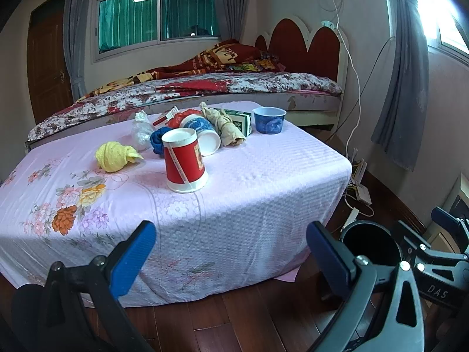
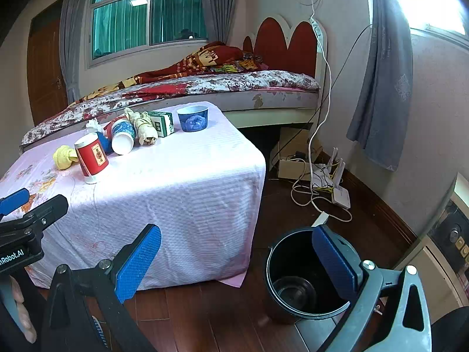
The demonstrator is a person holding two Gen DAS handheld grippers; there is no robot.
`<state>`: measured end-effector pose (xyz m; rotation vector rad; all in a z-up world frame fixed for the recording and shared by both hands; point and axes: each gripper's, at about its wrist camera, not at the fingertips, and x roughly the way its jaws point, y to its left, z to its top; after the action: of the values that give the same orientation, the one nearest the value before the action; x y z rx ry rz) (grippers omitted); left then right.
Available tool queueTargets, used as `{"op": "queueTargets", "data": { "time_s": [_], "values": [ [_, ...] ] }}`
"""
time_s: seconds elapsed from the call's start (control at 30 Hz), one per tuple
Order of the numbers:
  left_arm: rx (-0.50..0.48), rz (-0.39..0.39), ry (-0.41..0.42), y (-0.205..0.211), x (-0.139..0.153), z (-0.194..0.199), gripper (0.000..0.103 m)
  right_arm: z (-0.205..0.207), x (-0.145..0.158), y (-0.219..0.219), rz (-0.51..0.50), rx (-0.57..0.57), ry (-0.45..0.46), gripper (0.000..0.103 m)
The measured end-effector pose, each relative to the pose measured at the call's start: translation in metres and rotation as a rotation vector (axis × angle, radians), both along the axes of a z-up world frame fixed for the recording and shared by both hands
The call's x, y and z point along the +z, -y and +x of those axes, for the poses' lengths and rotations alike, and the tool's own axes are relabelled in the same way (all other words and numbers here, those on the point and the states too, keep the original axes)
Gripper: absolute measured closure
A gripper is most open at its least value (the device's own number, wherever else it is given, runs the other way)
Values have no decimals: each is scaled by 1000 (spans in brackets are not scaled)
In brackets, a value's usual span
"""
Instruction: Collect trash
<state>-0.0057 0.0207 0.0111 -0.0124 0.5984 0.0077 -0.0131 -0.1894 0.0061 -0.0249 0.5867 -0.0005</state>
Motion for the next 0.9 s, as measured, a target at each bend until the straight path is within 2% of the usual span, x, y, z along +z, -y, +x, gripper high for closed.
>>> {"op": "queueTargets", "data": {
  "time_s": [0.9],
  "values": [
    [18, 2, 5, -7, 2, 4, 0, 3, -3, -4, 1, 2, -6, 0]
  ]
}}
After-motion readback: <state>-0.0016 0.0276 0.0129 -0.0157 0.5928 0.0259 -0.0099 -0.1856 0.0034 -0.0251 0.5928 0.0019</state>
